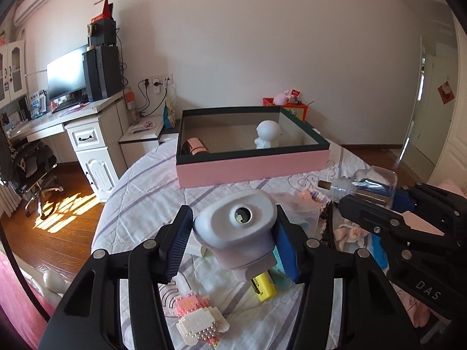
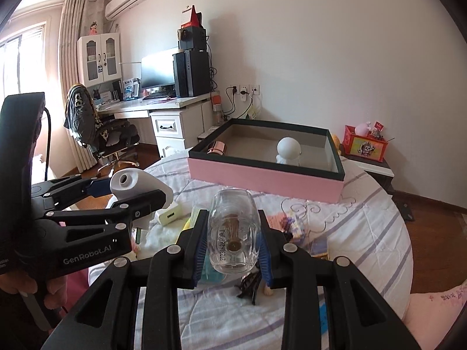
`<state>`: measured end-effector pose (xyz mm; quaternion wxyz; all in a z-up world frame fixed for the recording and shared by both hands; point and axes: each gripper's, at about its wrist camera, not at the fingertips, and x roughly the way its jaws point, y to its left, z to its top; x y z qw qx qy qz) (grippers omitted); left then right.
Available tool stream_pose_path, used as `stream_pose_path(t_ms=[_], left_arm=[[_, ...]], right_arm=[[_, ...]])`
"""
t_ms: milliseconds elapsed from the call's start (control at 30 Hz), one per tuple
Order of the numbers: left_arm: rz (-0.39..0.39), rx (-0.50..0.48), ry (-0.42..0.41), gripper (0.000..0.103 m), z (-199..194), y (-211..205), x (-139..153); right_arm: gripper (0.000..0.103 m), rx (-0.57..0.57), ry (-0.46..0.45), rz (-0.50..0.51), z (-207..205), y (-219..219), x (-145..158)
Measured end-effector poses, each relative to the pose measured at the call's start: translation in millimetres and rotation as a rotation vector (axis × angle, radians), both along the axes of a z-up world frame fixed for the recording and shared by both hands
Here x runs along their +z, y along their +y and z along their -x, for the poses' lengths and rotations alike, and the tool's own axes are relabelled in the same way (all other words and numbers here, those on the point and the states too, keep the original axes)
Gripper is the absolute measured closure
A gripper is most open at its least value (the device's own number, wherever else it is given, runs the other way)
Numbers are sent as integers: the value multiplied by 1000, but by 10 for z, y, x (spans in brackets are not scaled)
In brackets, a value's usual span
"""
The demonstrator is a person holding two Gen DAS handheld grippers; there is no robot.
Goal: Organize rigid objects
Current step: 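Grasp the white plug adapter with the left tool while the right tool grasps the glass bottle, then release the plug adapter and glass bottle into the pink box with both tools, then move both tools back toward the remaining items on the bed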
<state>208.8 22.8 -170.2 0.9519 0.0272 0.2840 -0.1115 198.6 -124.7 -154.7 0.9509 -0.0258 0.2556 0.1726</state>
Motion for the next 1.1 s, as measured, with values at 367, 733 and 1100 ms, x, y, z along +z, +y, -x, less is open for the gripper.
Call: stream_pose_path(t_ms=[367, 733, 1100], left_arm=[[-34, -71, -47, 50, -873, -274, 470], [-81, -77, 198, 83, -2385, -483, -36], [-72, -7, 153, 22, -2225, -382, -69]], right_arm=[[72, -36, -24, 45, -962, -128, 342], [72, -137, 159, 97, -2229, -392, -65], [30, -193, 199, 18, -2251, -688, -231]])
